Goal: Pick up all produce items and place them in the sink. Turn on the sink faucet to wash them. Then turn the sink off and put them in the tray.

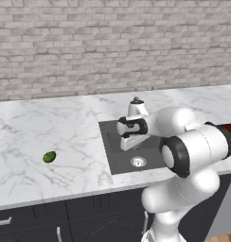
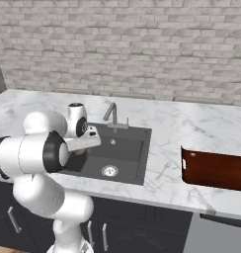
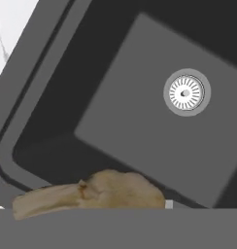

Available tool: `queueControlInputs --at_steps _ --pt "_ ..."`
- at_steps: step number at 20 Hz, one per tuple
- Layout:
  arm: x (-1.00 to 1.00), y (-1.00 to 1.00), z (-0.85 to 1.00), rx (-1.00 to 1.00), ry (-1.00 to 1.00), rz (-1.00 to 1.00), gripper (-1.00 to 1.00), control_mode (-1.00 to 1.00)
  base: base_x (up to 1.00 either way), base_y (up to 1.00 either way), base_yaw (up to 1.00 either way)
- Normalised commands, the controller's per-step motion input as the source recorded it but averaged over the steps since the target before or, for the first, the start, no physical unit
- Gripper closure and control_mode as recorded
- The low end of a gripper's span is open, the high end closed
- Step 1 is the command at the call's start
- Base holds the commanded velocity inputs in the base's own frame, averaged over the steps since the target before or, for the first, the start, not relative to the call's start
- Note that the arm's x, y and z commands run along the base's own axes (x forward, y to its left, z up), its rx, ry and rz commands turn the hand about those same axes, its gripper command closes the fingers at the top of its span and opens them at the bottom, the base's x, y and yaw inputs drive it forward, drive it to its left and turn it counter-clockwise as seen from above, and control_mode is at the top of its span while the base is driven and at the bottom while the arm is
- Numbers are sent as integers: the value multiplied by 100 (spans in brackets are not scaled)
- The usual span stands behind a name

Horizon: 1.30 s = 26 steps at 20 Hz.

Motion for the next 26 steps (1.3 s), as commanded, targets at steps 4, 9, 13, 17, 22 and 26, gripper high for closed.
queueControlInputs --at_steps 4,9,13,17,22,26 --pt "-37 -56 -8 0 -5 -9 100 -100 0 0 0" --pt "-17 -56 -2 0 -5 -6 100 -100 0 0 0" --pt "0 -53 -4 0 -4 -2 100 -100 0 0 0" --pt "0 -46 -8 4 -1 0 100 -100 0 0 0" --pt "7 -35 -12 3 0 0 100 -100 0 0 0" --pt "15 -20 -14 3 0 0 100 -100 0 0 0"
